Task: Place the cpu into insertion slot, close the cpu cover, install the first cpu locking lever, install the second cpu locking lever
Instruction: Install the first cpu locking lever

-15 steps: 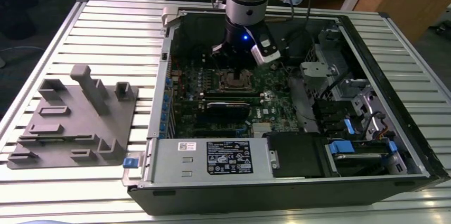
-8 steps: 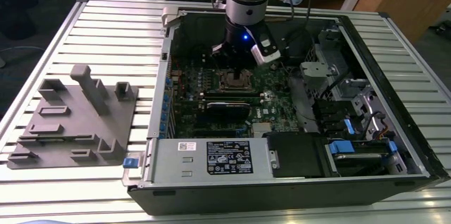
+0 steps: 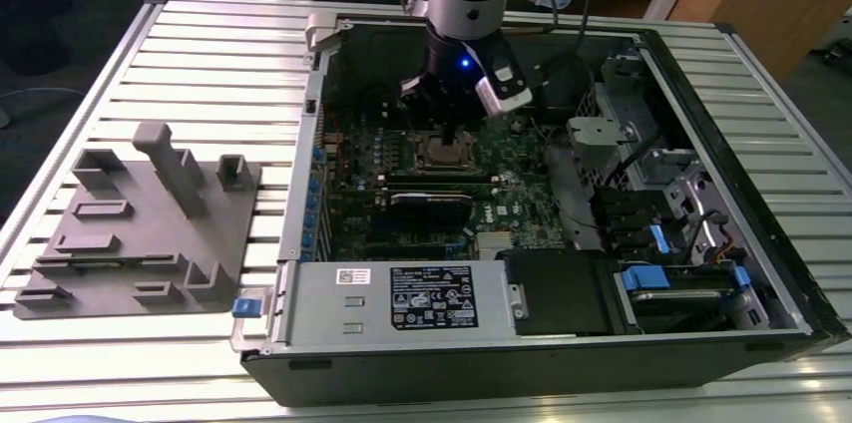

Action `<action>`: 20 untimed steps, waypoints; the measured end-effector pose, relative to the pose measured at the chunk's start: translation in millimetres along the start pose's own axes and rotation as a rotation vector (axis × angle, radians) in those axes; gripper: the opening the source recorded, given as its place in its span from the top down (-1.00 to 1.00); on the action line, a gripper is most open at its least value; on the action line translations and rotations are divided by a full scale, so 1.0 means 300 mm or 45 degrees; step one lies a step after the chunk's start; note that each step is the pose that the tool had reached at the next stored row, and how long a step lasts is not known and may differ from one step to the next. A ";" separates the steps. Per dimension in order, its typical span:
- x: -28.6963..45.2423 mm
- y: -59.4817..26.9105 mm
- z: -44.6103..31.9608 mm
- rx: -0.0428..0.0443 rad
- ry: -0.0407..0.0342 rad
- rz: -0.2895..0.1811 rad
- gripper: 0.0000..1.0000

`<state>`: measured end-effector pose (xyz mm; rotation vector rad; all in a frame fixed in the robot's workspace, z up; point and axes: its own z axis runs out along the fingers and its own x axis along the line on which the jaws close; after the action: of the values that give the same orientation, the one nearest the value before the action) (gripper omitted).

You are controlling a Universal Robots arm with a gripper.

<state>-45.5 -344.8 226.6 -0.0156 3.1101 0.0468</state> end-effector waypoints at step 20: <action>-0.001 0.017 -0.015 0.000 -0.0001 0.000 0.79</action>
<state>-45.5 -339.8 231.3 -0.0156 3.1101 0.0469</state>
